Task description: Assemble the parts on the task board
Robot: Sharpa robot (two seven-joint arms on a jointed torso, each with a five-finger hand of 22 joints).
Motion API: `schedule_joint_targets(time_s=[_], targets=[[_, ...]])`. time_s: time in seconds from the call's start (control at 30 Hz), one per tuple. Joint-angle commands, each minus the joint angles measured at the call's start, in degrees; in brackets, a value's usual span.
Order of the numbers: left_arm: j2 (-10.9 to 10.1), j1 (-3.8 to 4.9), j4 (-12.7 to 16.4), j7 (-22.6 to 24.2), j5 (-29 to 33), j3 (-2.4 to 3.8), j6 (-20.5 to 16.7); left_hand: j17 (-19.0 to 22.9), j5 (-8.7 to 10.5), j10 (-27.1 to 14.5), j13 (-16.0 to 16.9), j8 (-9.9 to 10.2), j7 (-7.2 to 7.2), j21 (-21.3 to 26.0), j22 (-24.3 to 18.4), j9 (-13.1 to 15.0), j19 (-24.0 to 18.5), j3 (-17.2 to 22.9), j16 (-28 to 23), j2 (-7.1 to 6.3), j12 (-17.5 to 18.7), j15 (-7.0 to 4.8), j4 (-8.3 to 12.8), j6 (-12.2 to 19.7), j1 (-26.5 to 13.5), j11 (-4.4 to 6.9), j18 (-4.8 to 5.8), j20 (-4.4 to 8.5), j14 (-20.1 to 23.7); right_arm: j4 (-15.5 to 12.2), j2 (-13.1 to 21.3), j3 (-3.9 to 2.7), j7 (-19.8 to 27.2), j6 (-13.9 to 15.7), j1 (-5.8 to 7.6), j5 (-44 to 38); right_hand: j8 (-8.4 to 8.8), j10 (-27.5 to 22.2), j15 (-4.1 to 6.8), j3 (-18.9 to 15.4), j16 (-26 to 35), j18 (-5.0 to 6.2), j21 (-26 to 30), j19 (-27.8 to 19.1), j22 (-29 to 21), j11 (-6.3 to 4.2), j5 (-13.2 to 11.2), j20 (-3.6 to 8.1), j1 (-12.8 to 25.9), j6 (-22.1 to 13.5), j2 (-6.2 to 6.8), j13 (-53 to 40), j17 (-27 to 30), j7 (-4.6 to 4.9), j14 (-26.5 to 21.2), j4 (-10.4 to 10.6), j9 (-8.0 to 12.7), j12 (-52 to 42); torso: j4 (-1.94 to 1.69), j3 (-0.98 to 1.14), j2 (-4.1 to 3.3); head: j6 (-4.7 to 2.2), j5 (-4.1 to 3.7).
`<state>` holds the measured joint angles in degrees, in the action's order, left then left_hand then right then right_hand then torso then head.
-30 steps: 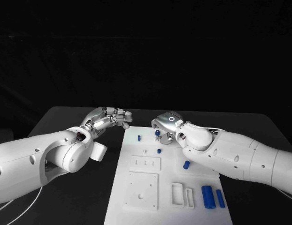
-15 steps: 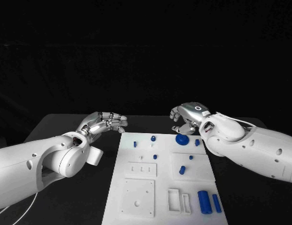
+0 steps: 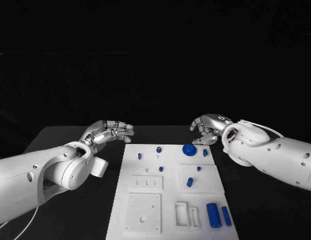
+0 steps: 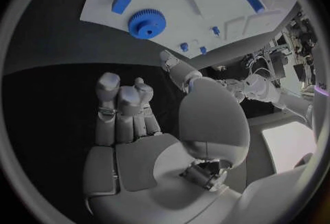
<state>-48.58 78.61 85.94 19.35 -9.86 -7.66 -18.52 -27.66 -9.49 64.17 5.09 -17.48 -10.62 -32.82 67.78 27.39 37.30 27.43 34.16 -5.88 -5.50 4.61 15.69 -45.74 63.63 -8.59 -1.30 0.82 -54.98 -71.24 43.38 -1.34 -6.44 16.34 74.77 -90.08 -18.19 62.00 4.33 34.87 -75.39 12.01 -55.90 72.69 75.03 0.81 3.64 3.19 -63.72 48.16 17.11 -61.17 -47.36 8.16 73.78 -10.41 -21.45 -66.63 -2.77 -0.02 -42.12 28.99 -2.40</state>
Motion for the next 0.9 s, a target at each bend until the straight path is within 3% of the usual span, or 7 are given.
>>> schedule_joint_targets(time_s=[0.03,0.23,0.37,0.57,0.9], targets=[[0.08,0.08,0.06,0.7,0.0,0.05,0.18,-0.07,0.18,-0.22,-0.04,0.36,-0.19,0.22,0.07,-0.01,0.4,0.04,0.15,-0.16,0.39,0.14,0.43,0.2,0.31,0.02,0.08,-0.01,-0.28,2.03,-1.15,0.01,1.4,-3.2,-0.81,4.67,0.49,-1.27,-0.11,-0.06,-0.34,2.99,-0.5,0.02,1.31,1.34,0.32,0.57,0.57,-0.36,-0.14,-0.48,-0.53,0.56,-0.29,0.33,0.18,-0.87,0.2,0.29,-0.12,0.01,-0.05],[0.21,0.06,-0.02,0.7,0.0,0.03,0.27,-0.07,0.18,-0.22,-0.04,0.37,-0.19,0.23,0.08,-0.01,0.39,0.04,0.15,-0.16,0.41,0.15,0.43,0.2,0.3,0.03,0.09,0.0,-0.25,4.21,-2.63,0.02,2.32,-4.04,-1.72,7.17,1.16,-0.86,-0.5,-0.38,-0.74,2.99,-1.37,0.01,1.24,1.75,1.62,0.93,0.64,-1.41,-0.43,-0.82,-1.46,0.96,-0.35,0.57,0.43,-1.45,-0.12,0.14,-0.09,0.37,-0.23],[0.16,0.06,-0.03,0.68,0.0,0.03,0.19,-0.07,0.18,-0.22,-0.04,0.37,-0.19,0.24,0.08,-0.01,0.38,0.04,0.15,-0.15,0.42,0.15,0.43,0.2,0.3,0.03,0.1,0.0,-0.23,4.8,-3.27,0.03,2.57,-4.71,-2.25,7.71,1.15,-0.71,-0.52,-0.66,-0.93,2.99,-1.76,0.02,1.22,1.76,2.33,1.05,0.64,-1.39,-0.71,-1.08,-1.88,0.97,-0.34,0.56,0.39,-1.85,-0.27,0.27,-0.24,0.64,-0.29],[-0.12,0.06,0.22,0.65,-0.03,0.03,0.18,-0.08,0.17,-0.23,-0.04,0.38,-0.19,0.25,0.08,-0.01,0.38,0.05,0.16,-0.14,0.44,0.15,0.43,0.21,0.32,0.03,0.11,0.01,-0.2,5.12,-3.56,0.03,2.62,-5.59,-2.72,7.73,0.84,-0.63,-0.52,-0.79,-1.15,2.99,-2.44,-0.03,1.18,1.74,5.1,1.24,0.56,-0.84,-1.43,-1.56,-2.61,0.95,-0.38,0.63,0.19,-2.57,-0.18,0.32,-0.39,1.1,-0.32],[-0.22,0.06,0.41,0.61,-0.07,0.03,0.07,-0.09,0.17,-0.24,-0.05,0.39,-0.19,0.26,0.09,-0.01,0.37,0.06,0.18,-0.14,0.47,0.15,0.44,0.22,0.32,0.02,0.13,0.02,-0.16,6.53,-4.18,0.04,2.78,-6.52,-3.26,7.69,0.21,-0.63,-0.23,-0.49,-1.19,2.99,-2.93,-0.22,1.14,1.43,5.51,1.34,0.24,0.36,-2.49,-1.78,-3.16,0.62,-0.4,0.51,-0.13,-2.88,-0.15,0.33,-0.23,1.57,-0.49]])
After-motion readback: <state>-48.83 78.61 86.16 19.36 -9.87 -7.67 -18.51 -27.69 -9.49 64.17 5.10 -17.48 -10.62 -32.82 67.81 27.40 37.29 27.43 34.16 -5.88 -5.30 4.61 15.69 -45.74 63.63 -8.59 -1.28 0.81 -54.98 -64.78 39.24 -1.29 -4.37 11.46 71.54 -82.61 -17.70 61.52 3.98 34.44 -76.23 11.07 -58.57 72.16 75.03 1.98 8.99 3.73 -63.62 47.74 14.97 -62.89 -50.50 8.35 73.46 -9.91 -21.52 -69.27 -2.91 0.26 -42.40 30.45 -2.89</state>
